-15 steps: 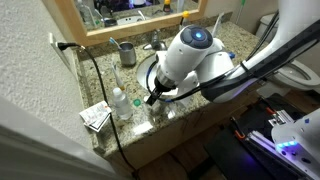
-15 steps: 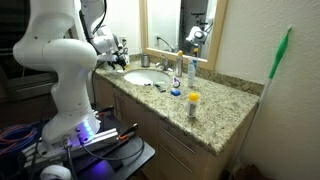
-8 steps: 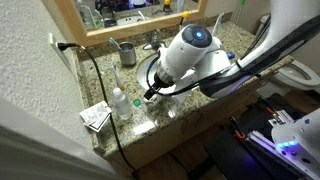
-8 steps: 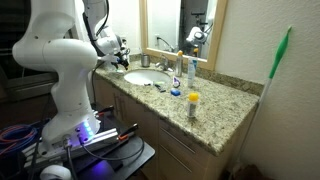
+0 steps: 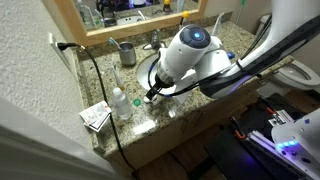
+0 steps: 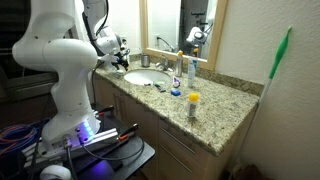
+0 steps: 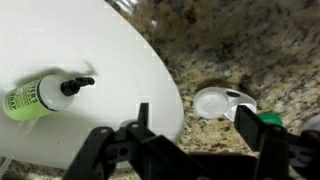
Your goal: Pick up the contact lens case
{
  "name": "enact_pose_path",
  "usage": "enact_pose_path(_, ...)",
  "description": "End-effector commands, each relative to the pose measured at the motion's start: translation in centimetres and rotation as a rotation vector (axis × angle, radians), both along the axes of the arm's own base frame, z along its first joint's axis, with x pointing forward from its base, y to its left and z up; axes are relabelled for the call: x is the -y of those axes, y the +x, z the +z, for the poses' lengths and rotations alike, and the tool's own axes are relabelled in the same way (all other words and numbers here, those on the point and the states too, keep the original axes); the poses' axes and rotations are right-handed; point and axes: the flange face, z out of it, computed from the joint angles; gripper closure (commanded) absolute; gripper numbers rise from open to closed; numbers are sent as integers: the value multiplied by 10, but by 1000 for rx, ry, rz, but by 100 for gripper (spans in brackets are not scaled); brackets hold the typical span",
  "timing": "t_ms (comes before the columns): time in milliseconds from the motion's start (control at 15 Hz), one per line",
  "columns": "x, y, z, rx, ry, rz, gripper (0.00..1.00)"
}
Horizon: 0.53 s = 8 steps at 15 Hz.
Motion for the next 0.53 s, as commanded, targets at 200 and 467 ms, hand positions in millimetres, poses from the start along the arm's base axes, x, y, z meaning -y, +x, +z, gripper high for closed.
enact_pose_path(200,-1,-1,-1,-3,12,5,63)
enact_pose_path(467,-2,-2,-2,-8,13,23,91)
